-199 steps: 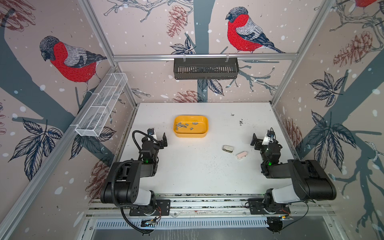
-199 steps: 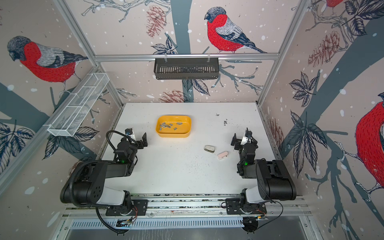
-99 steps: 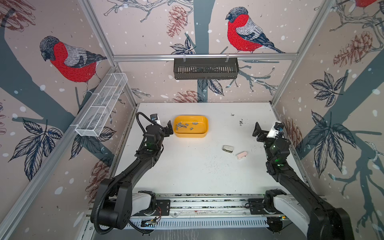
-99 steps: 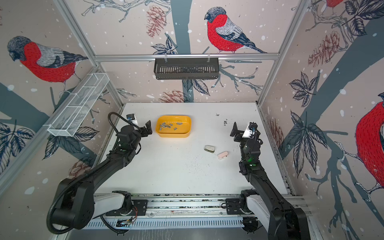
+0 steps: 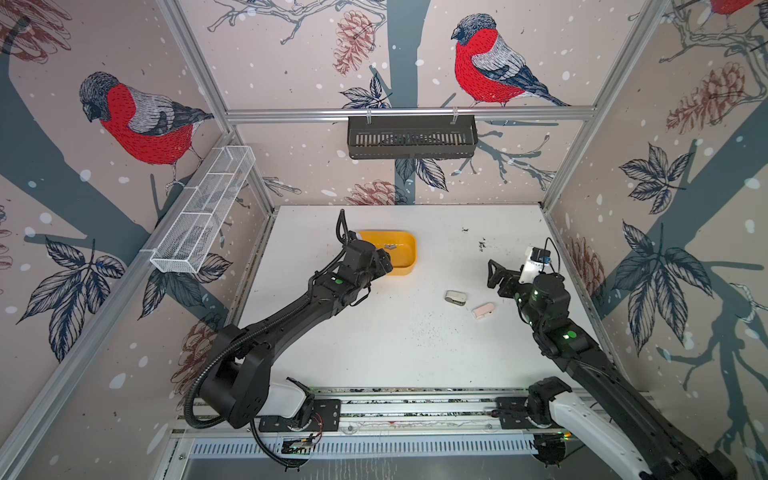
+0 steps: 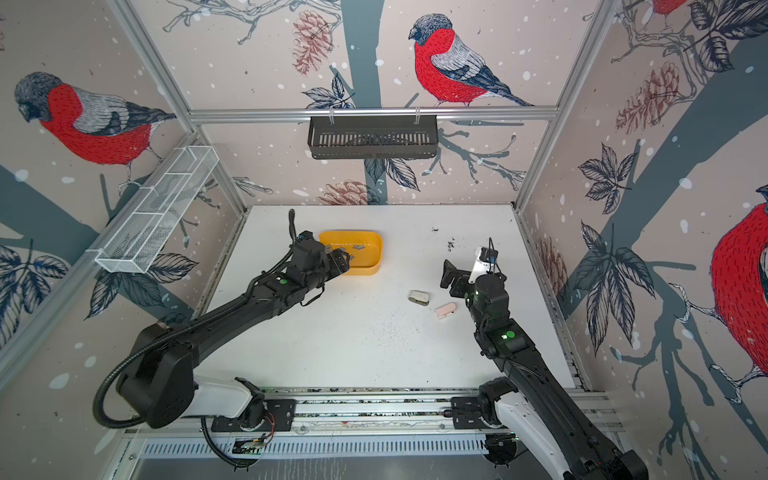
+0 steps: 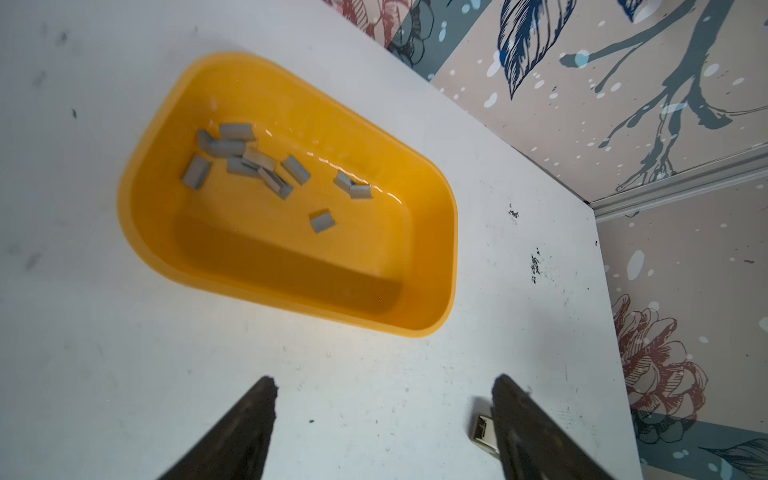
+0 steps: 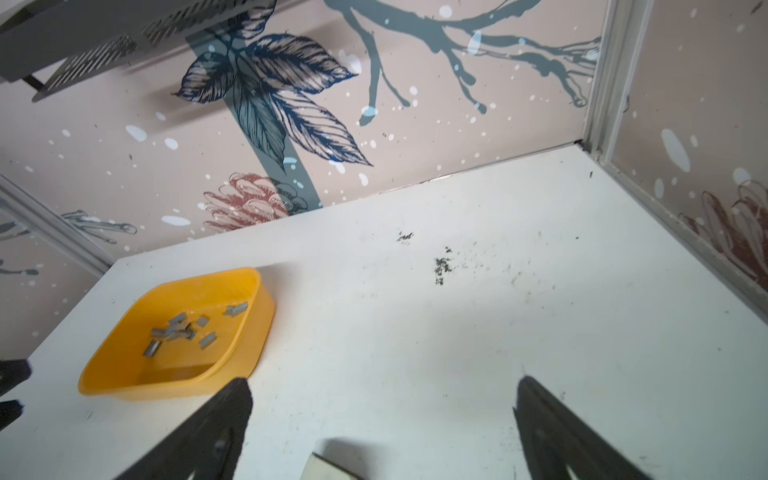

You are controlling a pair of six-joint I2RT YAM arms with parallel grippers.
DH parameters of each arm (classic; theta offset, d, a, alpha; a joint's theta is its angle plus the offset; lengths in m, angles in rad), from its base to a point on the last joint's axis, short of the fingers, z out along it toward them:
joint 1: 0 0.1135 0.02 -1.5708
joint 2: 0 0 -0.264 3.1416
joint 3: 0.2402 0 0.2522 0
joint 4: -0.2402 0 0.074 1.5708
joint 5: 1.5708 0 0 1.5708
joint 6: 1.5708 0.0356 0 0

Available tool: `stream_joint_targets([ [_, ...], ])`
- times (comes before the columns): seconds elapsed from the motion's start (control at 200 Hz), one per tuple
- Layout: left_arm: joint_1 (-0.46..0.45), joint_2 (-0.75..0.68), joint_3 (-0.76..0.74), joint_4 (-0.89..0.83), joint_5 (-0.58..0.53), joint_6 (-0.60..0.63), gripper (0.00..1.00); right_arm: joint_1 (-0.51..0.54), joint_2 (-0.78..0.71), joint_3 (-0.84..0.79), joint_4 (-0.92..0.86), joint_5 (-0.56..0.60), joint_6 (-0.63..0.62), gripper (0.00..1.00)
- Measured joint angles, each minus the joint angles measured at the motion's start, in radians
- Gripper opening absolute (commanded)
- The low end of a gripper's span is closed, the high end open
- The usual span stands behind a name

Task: Load the staples into the stapler
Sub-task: 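Reach the left gripper toward the yellow tray while the right gripper advances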

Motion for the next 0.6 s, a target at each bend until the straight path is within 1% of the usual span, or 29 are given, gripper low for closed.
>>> stream_joint_targets([
  [0.12,-0.016,0.083,0.024,-0.006,0.019,-0.117,0.76,0.018,-0.002,-0.023,-0.025,0.011,0.003,0.99],
  [0.285,-0.028,0.189,0.063,0.004,0.047,-0.211,0.75,0.026,-0.001,-0.032,-0.024,0.013,0.004,0.99],
  [0.385,-0.031,0.256,0.126,0.002,0.066,-0.239,0.75,0.038,-0.001,-0.045,-0.024,0.013,0.004,1.0],
  [0.6,-0.031,0.369,0.266,-0.003,0.074,-0.243,0.75,0.044,0.008,-0.046,-0.023,0.013,0.004,1.0],
])
